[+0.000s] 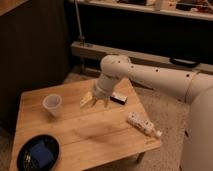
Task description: Stand the bottle upright
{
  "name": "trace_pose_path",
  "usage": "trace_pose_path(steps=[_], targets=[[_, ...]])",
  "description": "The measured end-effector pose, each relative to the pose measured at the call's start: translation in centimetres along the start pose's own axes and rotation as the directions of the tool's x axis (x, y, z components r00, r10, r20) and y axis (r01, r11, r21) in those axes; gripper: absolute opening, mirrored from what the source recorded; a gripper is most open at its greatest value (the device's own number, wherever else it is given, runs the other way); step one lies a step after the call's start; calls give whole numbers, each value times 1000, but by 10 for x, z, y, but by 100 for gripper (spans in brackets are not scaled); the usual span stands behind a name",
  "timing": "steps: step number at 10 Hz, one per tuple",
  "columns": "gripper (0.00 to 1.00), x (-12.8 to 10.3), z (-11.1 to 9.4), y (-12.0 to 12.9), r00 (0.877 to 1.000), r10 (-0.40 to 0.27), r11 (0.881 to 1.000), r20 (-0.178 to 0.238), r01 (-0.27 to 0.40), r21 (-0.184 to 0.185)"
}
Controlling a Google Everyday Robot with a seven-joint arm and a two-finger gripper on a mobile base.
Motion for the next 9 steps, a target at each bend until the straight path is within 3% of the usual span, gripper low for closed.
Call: trace_pose_path(steps=[5,9], targets=[[80,0,0,0,1000,0,1000,0,0,0],[80,-11,-17,32,992,-122,991,-45,119,-57]])
